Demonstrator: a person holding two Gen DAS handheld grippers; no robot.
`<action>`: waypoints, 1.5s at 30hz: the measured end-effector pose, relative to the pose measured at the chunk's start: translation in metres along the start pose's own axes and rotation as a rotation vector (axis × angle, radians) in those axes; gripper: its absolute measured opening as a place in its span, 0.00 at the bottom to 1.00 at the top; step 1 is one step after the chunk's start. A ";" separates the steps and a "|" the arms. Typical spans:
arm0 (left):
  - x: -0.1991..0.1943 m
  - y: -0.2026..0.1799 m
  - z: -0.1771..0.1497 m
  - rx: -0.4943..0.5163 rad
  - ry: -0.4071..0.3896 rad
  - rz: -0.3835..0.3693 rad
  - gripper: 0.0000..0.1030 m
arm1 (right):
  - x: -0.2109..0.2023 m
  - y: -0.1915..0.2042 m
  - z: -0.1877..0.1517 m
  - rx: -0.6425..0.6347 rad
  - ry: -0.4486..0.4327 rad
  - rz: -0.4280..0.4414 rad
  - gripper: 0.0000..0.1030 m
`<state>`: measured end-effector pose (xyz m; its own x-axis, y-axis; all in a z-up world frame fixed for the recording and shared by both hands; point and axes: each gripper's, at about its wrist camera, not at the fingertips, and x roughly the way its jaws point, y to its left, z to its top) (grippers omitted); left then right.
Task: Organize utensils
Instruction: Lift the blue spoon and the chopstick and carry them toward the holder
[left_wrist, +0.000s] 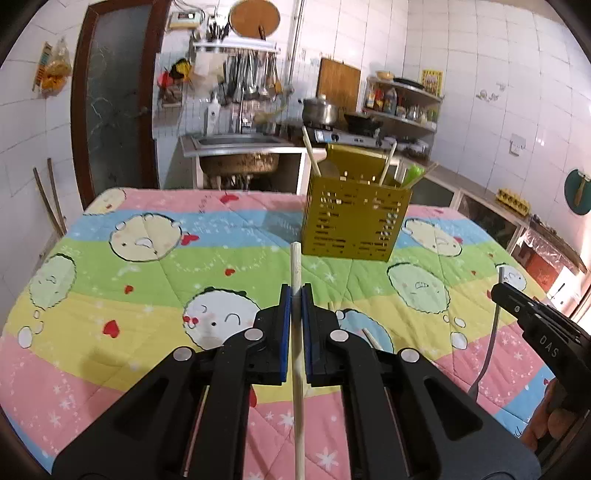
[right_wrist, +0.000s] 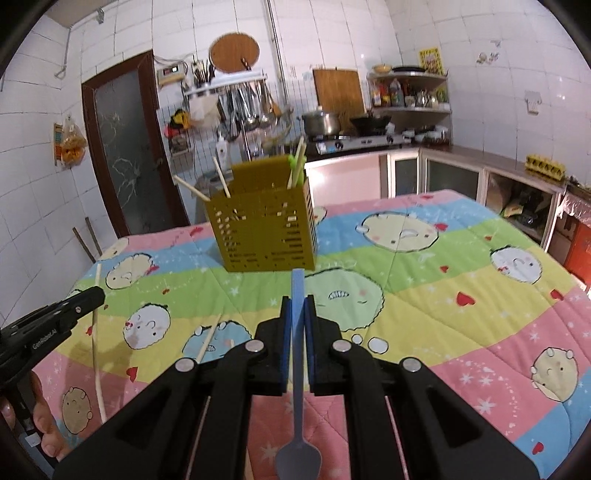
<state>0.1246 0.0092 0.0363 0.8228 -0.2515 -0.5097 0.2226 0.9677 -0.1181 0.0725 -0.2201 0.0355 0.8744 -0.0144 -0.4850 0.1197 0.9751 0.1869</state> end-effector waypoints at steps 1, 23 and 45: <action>-0.005 0.001 -0.001 -0.003 -0.010 -0.001 0.04 | -0.004 0.000 0.000 -0.001 -0.011 -0.003 0.07; -0.066 0.002 -0.002 -0.023 -0.204 -0.001 0.04 | -0.043 0.001 -0.003 -0.021 -0.151 -0.040 0.07; -0.022 -0.025 0.079 0.045 -0.268 -0.042 0.04 | 0.004 0.011 0.065 -0.021 -0.194 -0.035 0.07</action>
<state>0.1418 -0.0103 0.1177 0.9200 -0.2924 -0.2611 0.2775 0.9562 -0.0930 0.1081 -0.2235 0.0913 0.9442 -0.0890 -0.3172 0.1437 0.9777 0.1534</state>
